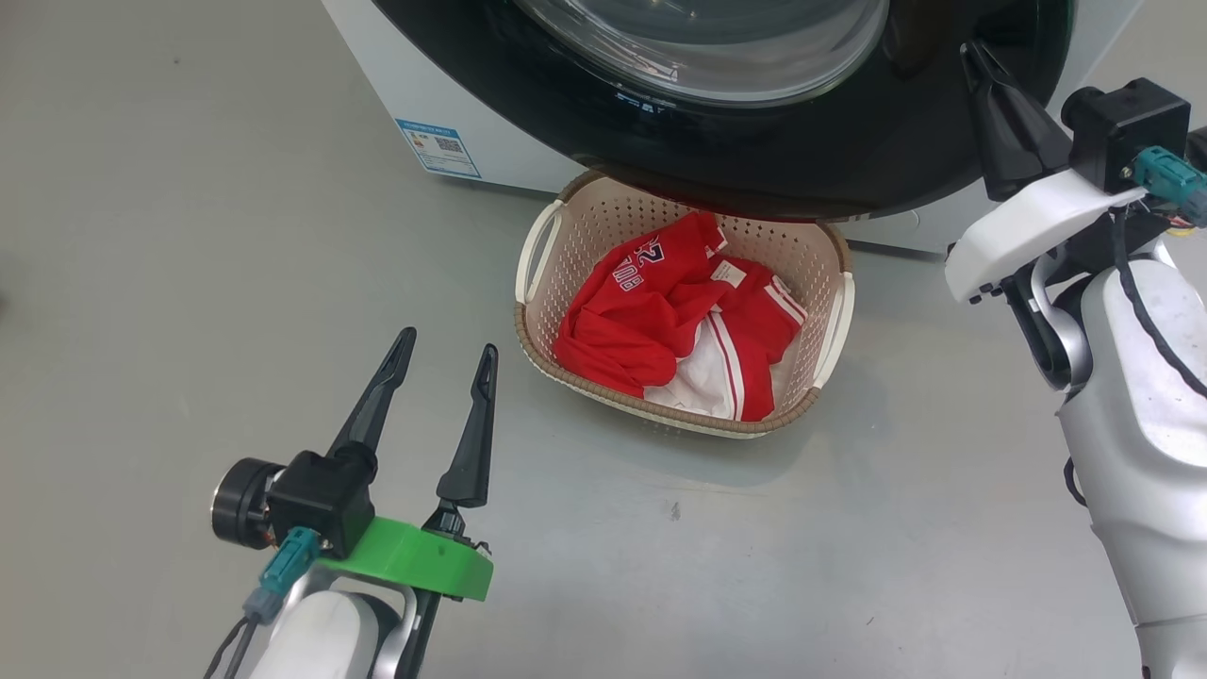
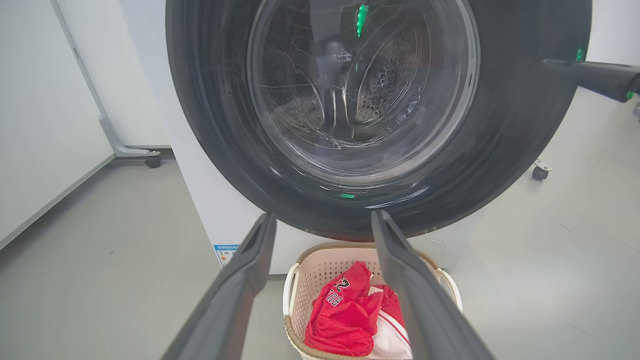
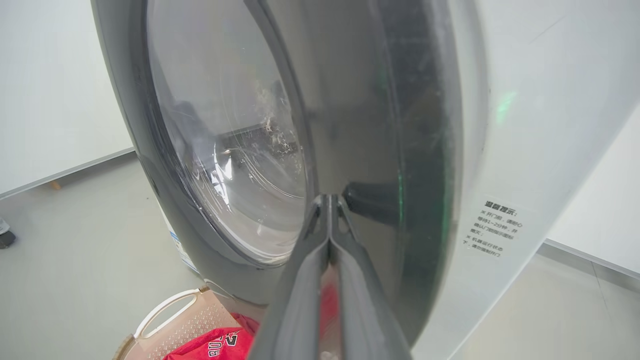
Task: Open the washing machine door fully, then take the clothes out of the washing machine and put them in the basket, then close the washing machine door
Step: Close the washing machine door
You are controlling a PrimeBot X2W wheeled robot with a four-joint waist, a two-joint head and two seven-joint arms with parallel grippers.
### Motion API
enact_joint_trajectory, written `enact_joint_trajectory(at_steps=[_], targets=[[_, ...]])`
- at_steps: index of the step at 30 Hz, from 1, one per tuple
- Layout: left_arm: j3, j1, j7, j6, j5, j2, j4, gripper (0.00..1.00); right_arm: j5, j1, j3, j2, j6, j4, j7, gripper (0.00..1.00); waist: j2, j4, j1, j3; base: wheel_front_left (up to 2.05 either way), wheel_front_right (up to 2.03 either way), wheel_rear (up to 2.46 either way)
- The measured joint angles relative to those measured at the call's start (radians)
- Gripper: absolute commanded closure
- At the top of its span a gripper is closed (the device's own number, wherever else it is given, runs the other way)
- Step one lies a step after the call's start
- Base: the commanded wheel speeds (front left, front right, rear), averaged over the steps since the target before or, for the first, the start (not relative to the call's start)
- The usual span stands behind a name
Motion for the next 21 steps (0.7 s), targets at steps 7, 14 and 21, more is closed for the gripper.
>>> enact_joint_trajectory(at_steps=[7, 14, 21], targets=[[-0.007, -0.008, -0.01, 0.0, 0.0, -0.003, 0.013, 0.0, 0.0, -0.029, -0.002, 0.0, 0.001, 0.045, -0.009, 1.0, 0.0, 0.0, 0.0, 0.001, 0.0, 0.0, 0.0], [-0.014, -0.022, -0.012, -0.001, 0.0, -0.006, 0.022, 0.0, 0.002, -0.089, -0.021, -0.008, 0.004, 0.096, -0.01, 1.0, 0.0, 0.001, 0.0, 0.014, 0.0, 0.0, 0.0], [-0.023, -0.034, -0.02, -0.007, 0.0, -0.009, 0.028, 0.0, 0.005, -0.171, -0.038, -0.026, 0.006, 0.162, -0.01, 1.0, 0.0, 0.007, 0.0, 0.027, 0.0, 0.0, 0.0]])
